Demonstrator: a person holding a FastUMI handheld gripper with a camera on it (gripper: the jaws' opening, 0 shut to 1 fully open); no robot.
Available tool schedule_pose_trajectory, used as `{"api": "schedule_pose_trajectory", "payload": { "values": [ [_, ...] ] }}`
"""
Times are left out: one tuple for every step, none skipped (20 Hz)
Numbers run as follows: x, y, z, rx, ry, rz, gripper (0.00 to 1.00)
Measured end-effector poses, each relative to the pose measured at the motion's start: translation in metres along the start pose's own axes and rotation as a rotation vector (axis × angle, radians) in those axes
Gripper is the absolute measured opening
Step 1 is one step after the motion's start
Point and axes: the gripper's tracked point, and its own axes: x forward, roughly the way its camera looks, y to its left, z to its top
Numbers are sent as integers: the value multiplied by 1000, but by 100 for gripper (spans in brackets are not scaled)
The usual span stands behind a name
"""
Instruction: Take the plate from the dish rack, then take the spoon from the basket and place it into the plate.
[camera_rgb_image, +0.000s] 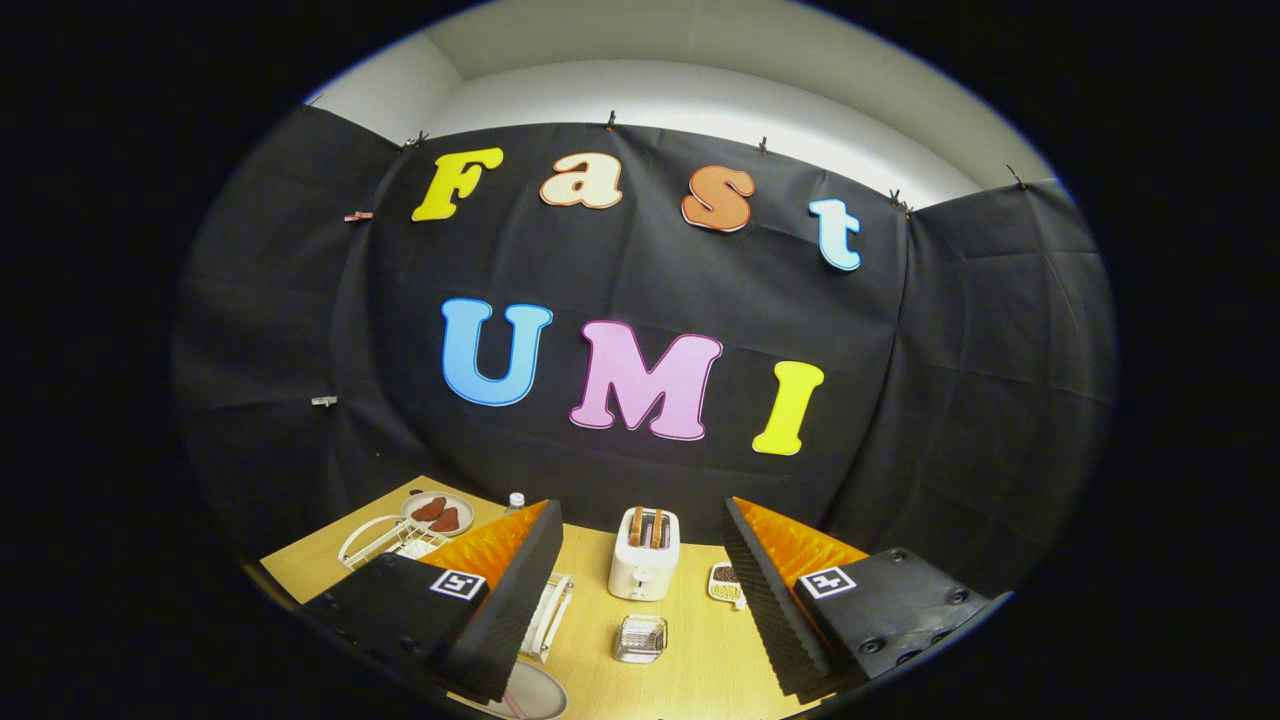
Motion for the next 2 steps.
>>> {"api": "schedule_pose_trajectory", "payload": {
  "values": [
    [-1,2,-1,-1,1,-1,97],
    [-2,2,-3,-5,5,0,97]
  ]
}}
